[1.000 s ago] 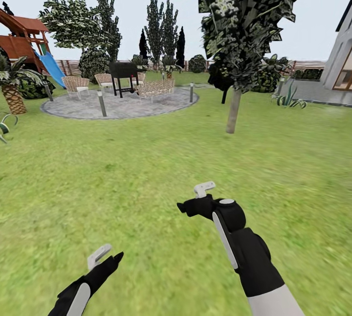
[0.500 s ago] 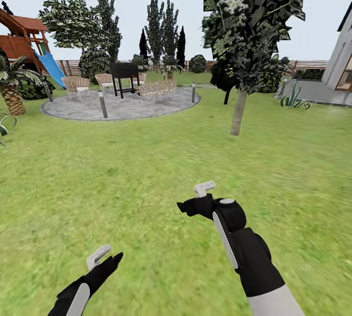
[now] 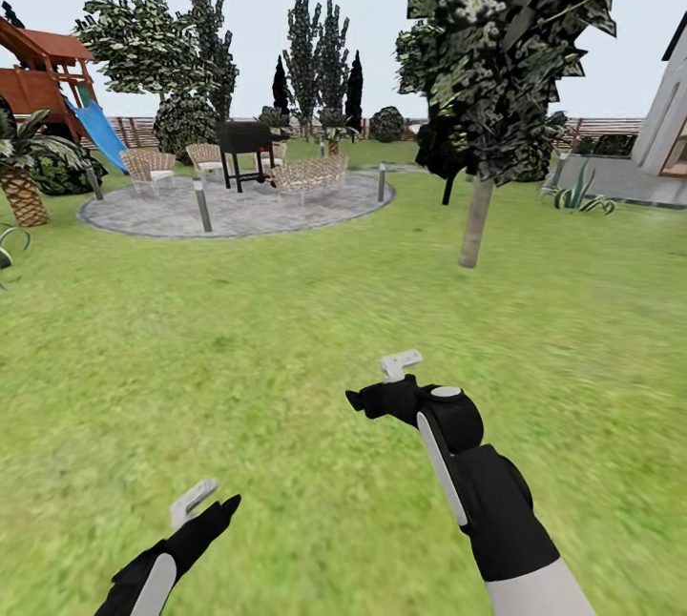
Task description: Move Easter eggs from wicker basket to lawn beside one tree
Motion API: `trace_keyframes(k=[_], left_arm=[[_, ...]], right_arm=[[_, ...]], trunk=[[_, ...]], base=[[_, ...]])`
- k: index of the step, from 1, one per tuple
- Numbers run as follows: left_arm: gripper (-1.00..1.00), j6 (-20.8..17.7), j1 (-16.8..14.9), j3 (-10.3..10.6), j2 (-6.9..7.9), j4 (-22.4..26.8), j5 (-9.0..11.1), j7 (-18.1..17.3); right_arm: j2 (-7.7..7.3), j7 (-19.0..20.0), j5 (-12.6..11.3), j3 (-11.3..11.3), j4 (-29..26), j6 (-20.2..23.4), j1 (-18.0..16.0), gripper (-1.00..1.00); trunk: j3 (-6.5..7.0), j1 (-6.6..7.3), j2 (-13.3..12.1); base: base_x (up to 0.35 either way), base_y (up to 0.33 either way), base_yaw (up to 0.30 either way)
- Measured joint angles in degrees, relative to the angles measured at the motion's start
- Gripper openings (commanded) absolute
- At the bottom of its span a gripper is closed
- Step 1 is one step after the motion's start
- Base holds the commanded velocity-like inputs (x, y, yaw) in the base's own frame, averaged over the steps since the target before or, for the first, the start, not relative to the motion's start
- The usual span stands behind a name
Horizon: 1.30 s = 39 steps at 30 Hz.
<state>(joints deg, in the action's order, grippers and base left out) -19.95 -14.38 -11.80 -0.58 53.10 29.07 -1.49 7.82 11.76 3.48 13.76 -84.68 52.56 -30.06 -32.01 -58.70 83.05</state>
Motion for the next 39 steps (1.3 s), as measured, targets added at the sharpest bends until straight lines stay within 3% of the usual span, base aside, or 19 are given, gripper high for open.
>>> trace_keyframes(k=[8, 9, 12, 18, 19, 25, 39], left_arm=[[1.00, 0.7, 0.0, 0.3, -0.39, 0.6, 0.0, -0.1], [1.00, 0.8, 0.0, 1.8, -0.33, 0.6, 0.0, -0.1], [1.00, 0.8, 0.0, 3.7, -0.12, 0.5, -0.1, 0.0], [1.00, 0.8, 0.0, 5.2, 0.16, 0.5, 0.1, -0.2], [1.00, 0.8, 0.0, 5.4, 0.17, 0.3, 0.2, -0.2], [1.00, 0.7, 0.0, 5.6, 0.18, -0.1, -0.1, 0.4], [1.00, 0.1, -0.1, 5.2, 0.44, -0.7, 0.1, 0.1]], right_arm=[[0.05, -0.1, 0.0, 0.0, -1.7, 0.1, 0.6, 1.00], [0.06, -0.1, 0.0, 0.0, -1.9, 0.1, 0.7, 1.00], [0.07, -0.2, 0.0, 0.0, -2.0, 0.0, 0.7, 1.00], [-0.15, -0.4, 0.1, -0.6, -2.0, 0.1, 0.7, 1.00], [-0.77, -0.4, 0.2, -0.9, -2.0, 0.3, 0.7, 1.00], [-3.54, -0.4, -0.2, -1.7, -2.1, 1.0, 0.8, 1.00], [-3.48, -0.5, -0.7, -1.6, -2.4, 1.1, 1.9, 1.00]], trunk=[[0.00, 0.00, 0.0], [0.00, 0.00, 0.0], [0.00, 0.00, 0.0], [0.00, 0.00, 0.0], [0.00, 0.00, 0.0], [0.00, 0.00, 0.0], [0.00, 0.00, 0.0]], base=[[0.257, 0.190, 0.000], [0.255, 0.200, 0.000], [0.251, 0.201, 0.000], [0.245, 0.202, 0.000], [0.247, 0.198, 0.000], [0.250, 0.194, 0.000], [0.254, 0.190, 0.000]])
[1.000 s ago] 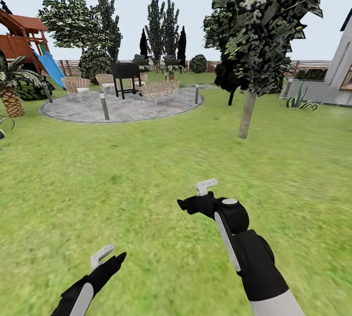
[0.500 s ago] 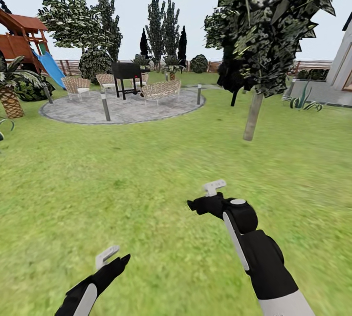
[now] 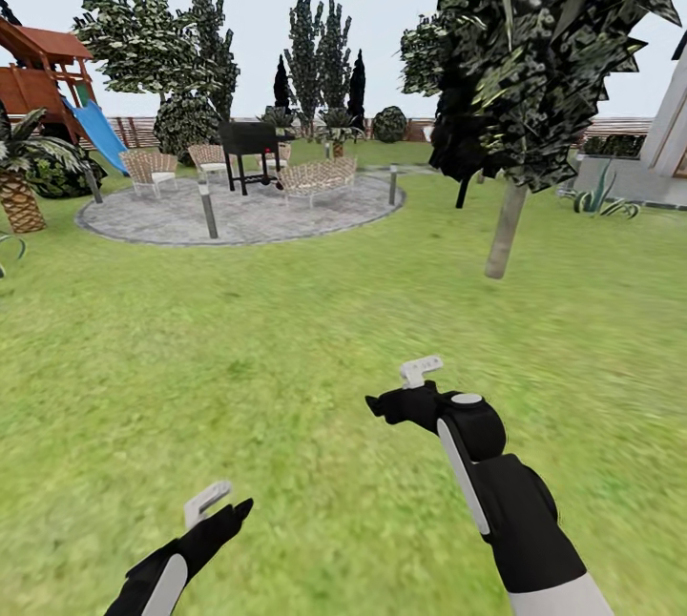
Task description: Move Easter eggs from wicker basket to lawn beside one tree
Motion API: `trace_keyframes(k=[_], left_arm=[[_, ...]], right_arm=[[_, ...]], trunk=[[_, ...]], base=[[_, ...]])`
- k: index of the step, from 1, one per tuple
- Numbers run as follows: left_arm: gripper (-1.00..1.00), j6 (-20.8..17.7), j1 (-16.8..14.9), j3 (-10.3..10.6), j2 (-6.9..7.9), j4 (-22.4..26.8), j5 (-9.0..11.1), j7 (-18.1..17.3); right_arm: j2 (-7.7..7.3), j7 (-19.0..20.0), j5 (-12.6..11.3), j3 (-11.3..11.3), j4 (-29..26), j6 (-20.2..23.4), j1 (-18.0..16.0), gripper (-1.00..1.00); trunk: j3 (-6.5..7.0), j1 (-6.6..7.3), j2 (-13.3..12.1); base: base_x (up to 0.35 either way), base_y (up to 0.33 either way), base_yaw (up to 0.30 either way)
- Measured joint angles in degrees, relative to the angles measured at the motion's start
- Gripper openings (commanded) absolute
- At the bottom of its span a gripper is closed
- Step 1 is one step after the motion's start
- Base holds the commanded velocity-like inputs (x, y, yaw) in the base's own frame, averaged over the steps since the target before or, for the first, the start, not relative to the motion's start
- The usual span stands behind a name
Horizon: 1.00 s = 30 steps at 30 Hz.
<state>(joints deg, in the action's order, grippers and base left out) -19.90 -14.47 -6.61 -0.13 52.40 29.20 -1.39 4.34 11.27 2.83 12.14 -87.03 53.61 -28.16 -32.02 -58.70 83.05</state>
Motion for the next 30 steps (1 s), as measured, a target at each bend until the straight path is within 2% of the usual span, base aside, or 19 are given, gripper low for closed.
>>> trace_keyframes(k=[12, 30], left_arm=[[1.00, -0.2, 0.0, 0.3, -0.04, -0.1, -0.1, 0.7], [1.00, 0.1, 0.0, -0.1, 0.03, -0.1, 0.4, -0.4]], right_arm=[[1.93, 0.0, -0.1, 0.0, 0.4, -0.1, 0.6, 1.00], [1.39, 0.0, 0.1, -0.7, -0.2, 0.0, 0.1, 1.00]], trunk=[[0.00, 0.00, 0.0], [0.00, 0.00, 0.0]], base=[[0.256, 0.188, 0.000], [0.259, 0.184, 0.000]])
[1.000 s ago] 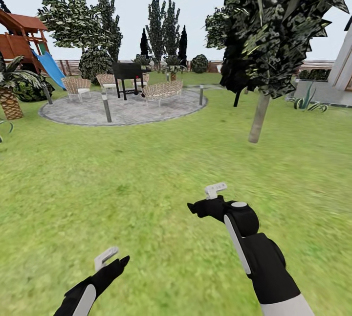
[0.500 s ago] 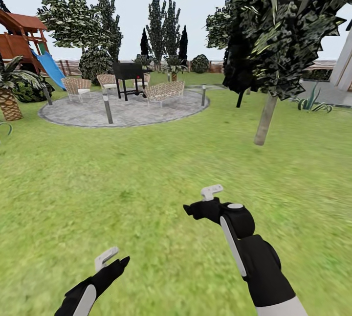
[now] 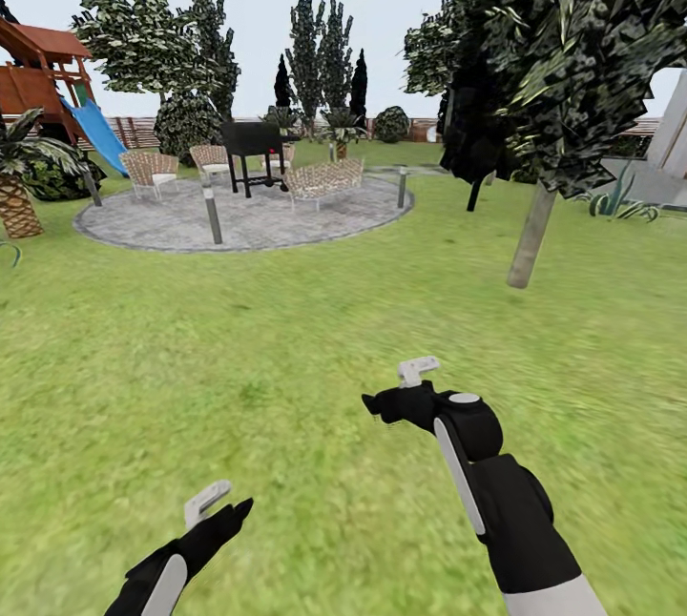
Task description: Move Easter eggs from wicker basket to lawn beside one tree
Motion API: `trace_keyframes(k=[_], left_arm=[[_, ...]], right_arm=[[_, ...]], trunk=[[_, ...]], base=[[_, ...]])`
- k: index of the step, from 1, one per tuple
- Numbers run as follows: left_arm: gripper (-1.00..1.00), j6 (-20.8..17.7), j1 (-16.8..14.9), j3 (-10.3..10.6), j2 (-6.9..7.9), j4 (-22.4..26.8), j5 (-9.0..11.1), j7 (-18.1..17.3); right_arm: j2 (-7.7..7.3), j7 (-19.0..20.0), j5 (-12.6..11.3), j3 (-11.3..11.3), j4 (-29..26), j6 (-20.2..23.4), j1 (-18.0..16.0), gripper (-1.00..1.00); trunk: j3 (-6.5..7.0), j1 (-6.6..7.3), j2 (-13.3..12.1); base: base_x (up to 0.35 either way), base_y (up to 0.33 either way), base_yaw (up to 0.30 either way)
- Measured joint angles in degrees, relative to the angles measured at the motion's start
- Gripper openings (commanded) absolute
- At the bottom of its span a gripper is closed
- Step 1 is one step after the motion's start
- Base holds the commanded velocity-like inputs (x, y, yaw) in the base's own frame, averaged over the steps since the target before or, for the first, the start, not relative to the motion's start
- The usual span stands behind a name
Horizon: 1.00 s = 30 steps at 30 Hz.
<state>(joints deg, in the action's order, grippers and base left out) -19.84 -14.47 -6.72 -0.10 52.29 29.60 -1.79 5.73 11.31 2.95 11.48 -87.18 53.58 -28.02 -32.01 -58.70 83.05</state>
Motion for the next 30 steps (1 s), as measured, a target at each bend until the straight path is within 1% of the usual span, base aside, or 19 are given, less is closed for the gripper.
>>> trace_keyframes(k=[9, 20, 30], left_arm=[[1.00, 0.1, 0.0, 0.0, 0.03, 0.0, 0.0, 0.0], [1.00, 0.5, -0.2, 0.2, -0.18, 0.0, -0.4, 0.8], [1.00, 0.3, -0.2, 0.5, -0.25, 0.0, -0.4, 0.7]], right_arm=[[0.06, -0.1, 0.0, 0.0, -1.1, -1.0, -0.8, 1.00], [0.26, 0.1, -0.1, 0.1, -4.0, -1.0, -1.1, 1.00], [0.44, 0.1, -0.1, 0.3, -5.0, -0.6, -1.1, 1.00]], trunk=[[0.00, 0.00, 0.0], [0.00, 0.00, 0.0], [0.00, 0.00, 0.0]], base=[[0.259, 0.183, 0.000], [0.260, 0.181, 0.000], [0.261, 0.181, 0.000]])
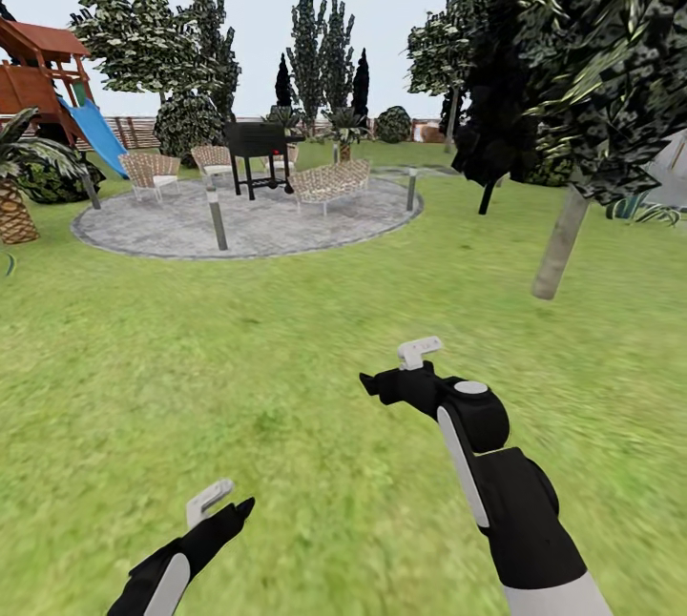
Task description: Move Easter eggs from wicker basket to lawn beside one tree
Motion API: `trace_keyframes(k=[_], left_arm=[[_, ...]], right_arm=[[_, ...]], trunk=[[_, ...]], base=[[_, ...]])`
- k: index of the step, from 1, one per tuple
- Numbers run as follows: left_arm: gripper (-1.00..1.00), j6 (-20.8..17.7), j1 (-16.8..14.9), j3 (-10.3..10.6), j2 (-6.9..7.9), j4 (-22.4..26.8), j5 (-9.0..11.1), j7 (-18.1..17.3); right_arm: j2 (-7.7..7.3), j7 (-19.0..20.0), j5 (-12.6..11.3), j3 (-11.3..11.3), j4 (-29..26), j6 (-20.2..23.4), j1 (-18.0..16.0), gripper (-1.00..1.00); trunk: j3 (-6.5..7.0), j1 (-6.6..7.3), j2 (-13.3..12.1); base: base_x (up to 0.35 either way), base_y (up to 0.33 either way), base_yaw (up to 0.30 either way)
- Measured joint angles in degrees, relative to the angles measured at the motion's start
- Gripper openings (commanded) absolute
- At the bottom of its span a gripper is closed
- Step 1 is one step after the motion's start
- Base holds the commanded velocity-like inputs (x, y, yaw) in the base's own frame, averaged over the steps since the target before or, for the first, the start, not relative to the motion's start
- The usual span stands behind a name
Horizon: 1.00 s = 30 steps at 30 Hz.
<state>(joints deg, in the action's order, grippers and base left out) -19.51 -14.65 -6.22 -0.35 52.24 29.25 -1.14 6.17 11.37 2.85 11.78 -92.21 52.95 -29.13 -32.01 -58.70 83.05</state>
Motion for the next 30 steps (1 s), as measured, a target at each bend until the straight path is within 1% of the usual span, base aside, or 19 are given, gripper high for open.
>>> trace_keyframes(k=[30], left_arm=[[1.00, -0.3, 0.0, -0.6, 0.26, 0.0, 0.3, -0.4]], right_arm=[[0.05, 0.0, 0.0, 0.2, -0.1, 0.1, 0.1, 1.00]], trunk=[[0.00, 0.00, 0.0]], base=[[0.261, 0.179, 0.000]])
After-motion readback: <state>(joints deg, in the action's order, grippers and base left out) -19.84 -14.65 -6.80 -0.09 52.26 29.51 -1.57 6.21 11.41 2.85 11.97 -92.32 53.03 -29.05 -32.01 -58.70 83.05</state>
